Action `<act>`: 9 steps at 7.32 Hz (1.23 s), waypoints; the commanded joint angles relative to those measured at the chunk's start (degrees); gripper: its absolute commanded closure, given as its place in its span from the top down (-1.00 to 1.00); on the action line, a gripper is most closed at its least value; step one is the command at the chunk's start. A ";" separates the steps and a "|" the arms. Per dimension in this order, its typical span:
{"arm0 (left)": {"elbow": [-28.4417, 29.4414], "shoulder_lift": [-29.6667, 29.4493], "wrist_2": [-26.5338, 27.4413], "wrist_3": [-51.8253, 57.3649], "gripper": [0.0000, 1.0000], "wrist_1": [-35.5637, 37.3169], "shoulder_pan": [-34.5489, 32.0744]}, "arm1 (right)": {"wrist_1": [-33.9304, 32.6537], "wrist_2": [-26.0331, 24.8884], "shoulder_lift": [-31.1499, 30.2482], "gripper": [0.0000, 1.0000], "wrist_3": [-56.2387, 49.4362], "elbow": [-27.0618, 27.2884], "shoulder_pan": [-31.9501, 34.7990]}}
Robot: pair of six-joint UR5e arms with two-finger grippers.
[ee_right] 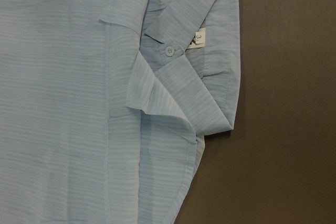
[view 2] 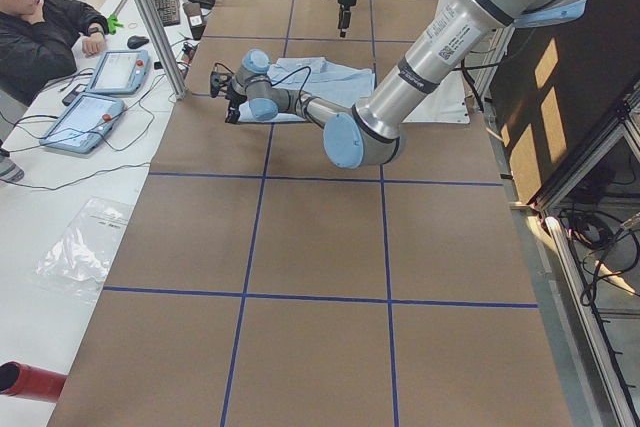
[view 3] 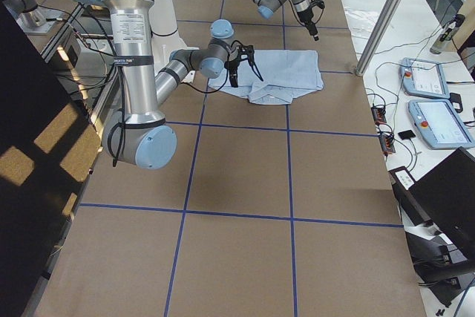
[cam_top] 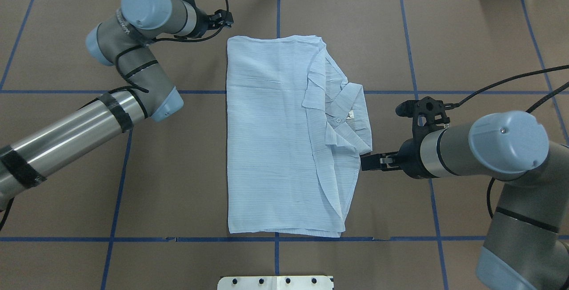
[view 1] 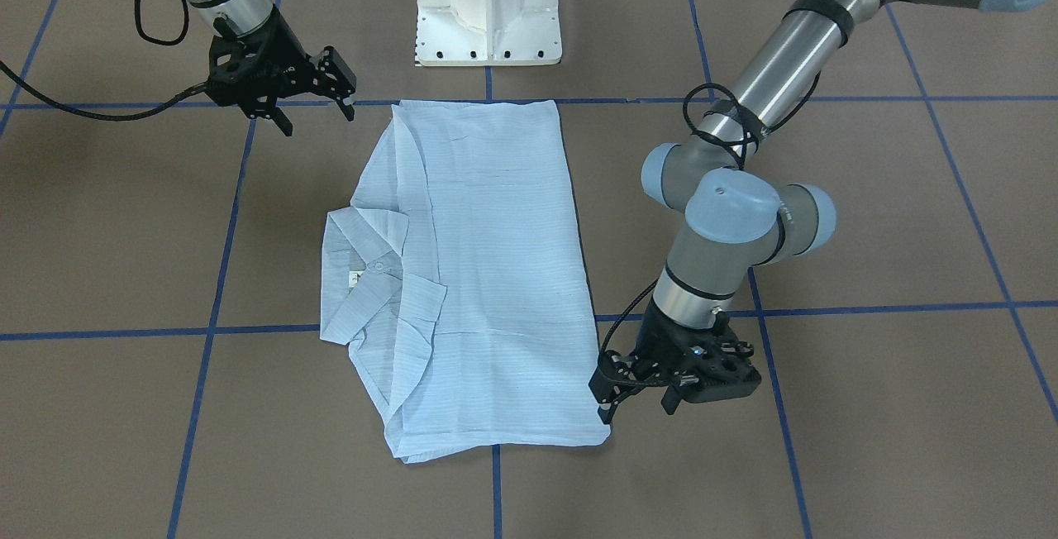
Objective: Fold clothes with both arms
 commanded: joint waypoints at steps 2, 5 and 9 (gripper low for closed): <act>-20.06 12.96 -3.75 0.83 1.00 7.22 -0.81 | -20.39 -12.86 13.46 1.00 -0.87 -2.70 -10.69; -24.86 15.72 -3.85 0.83 1.00 9.44 -0.81 | -25.31 -14.74 19.69 1.00 -7.97 -10.72 -12.64; -24.42 15.37 -3.67 0.83 1.00 9.35 -0.54 | -25.40 -14.74 19.77 1.00 -10.19 -15.38 -13.08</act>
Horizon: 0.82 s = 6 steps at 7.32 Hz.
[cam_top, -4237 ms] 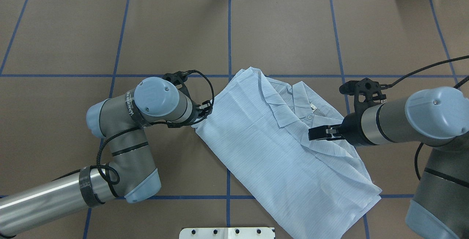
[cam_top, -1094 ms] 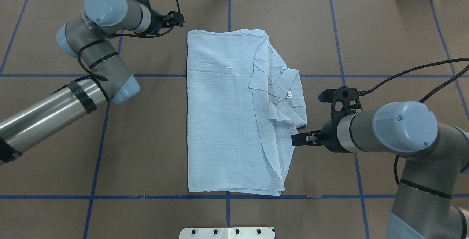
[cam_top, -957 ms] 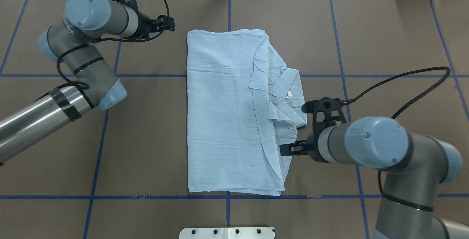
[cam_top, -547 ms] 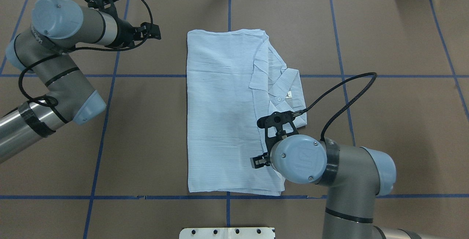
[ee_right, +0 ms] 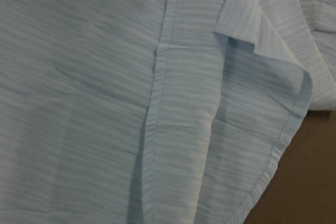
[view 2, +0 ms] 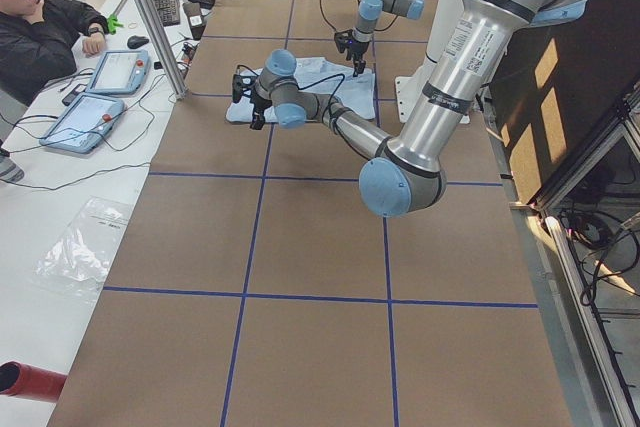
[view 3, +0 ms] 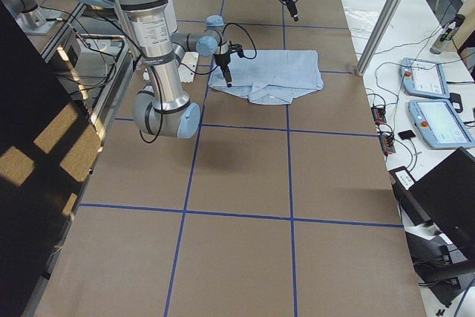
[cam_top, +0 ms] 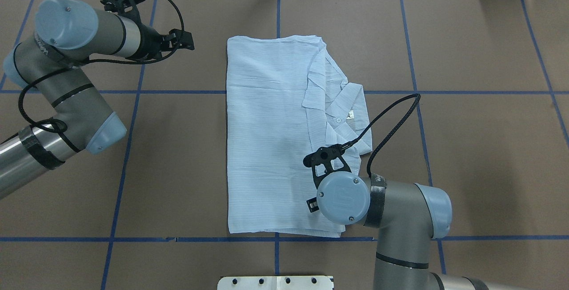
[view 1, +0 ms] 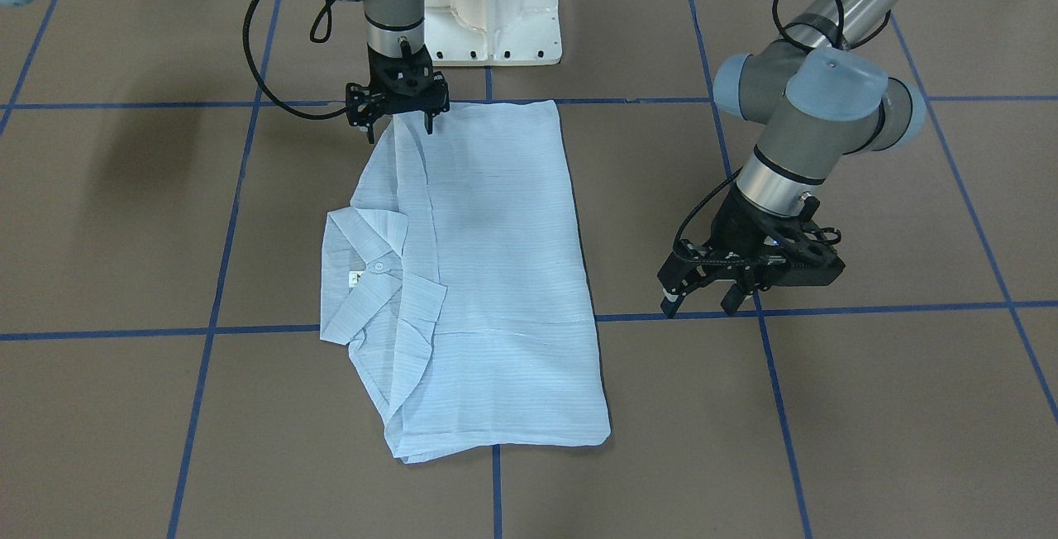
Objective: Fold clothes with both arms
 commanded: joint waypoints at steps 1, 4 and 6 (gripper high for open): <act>0.19 -0.05 0.10 0.00 1.00 -0.06 0.05 | 0.02 0.13 0.03 1.00 -0.73 -1.26 -0.28; 0.72 -0.32 0.10 -0.09 1.00 -0.15 0.22 | -0.15 0.48 -0.15 1.00 -2.65 -1.61 1.03; 1.07 -0.58 0.01 -0.35 1.00 -0.33 0.31 | -0.15 0.92 -1.11 1.00 -5.28 -1.26 3.23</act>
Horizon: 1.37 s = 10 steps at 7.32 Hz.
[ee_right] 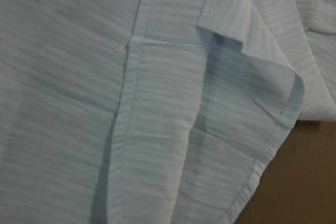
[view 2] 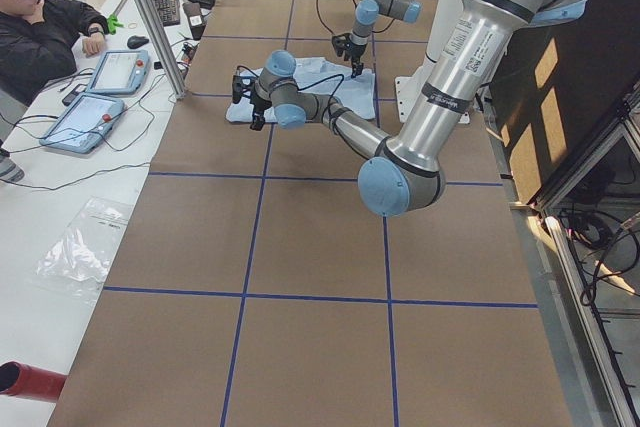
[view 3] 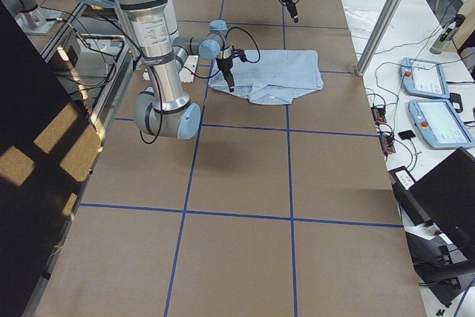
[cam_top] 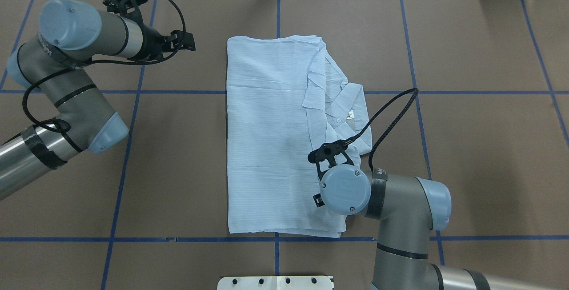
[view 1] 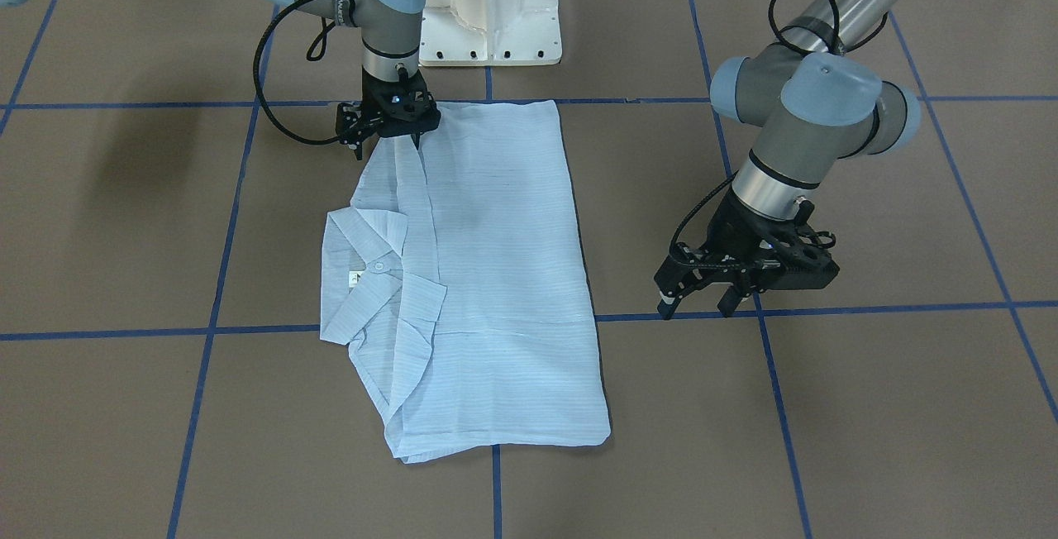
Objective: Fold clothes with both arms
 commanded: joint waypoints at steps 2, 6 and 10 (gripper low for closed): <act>0.06 -0.78 -0.03 -0.60 1.00 0.20 0.07 | 0.12 1.31 -3.30 1.00 -3.43 0.88 3.22; 0.05 -1.05 -0.03 -0.60 1.00 0.20 0.07 | 0.65 2.72 -9.65 1.00 -8.53 4.75 7.79; 0.05 -1.04 -0.12 -0.25 1.00 0.12 0.07 | 1.78 4.13 -0.88 1.00 -8.01 4.49 11.31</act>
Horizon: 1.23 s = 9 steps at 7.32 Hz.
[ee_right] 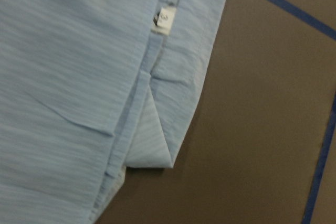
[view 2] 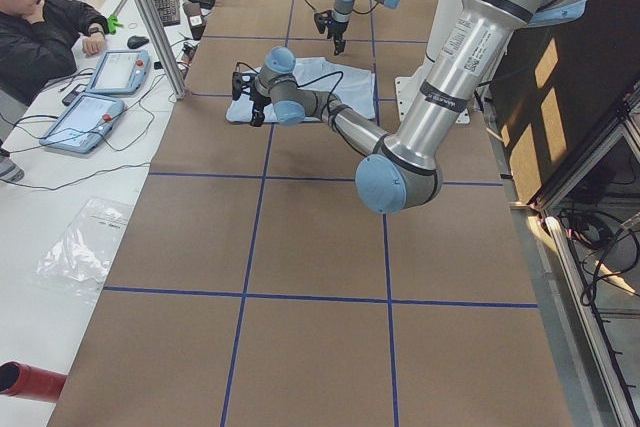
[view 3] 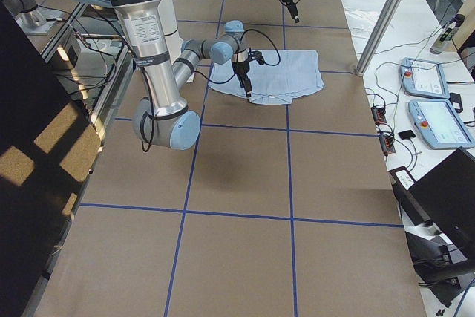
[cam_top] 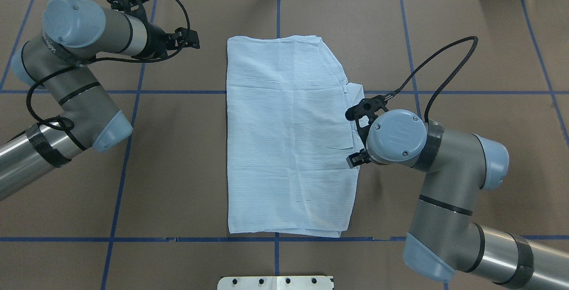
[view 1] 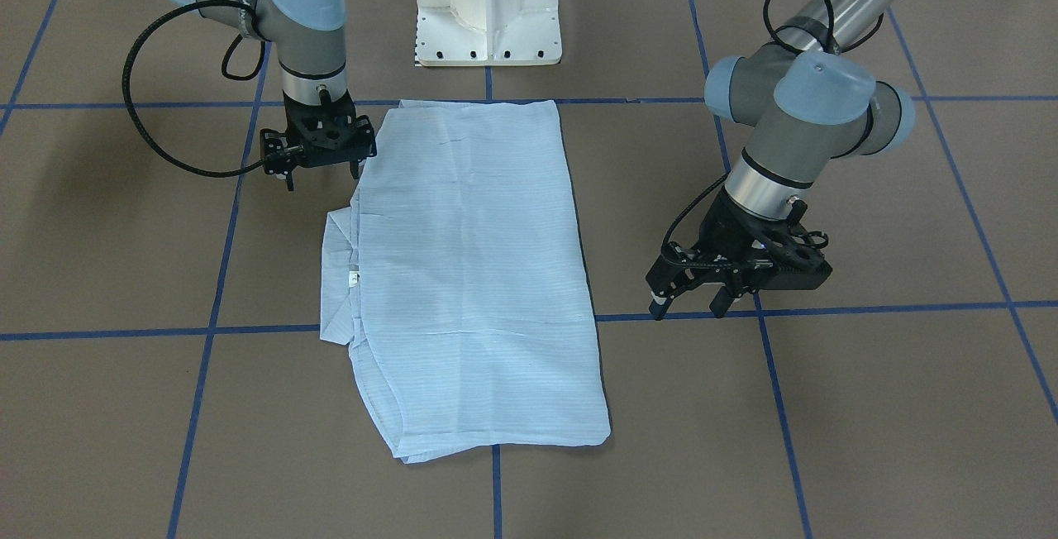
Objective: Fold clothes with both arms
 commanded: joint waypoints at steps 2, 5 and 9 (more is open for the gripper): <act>-0.26 -0.07 -0.15 -0.24 1.00 0.14 0.61 | 11.11 0.60 3.01 1.00 0.38 -4.74 1.13; -0.53 -0.77 0.02 -0.42 1.00 0.14 1.49 | 17.59 2.00 8.20 1.00 0.82 -13.12 1.48; -20.51 4.92 -4.99 -10.65 1.00 16.55 10.51 | 16.62 10.88 5.32 1.00 6.87 -5.68 2.80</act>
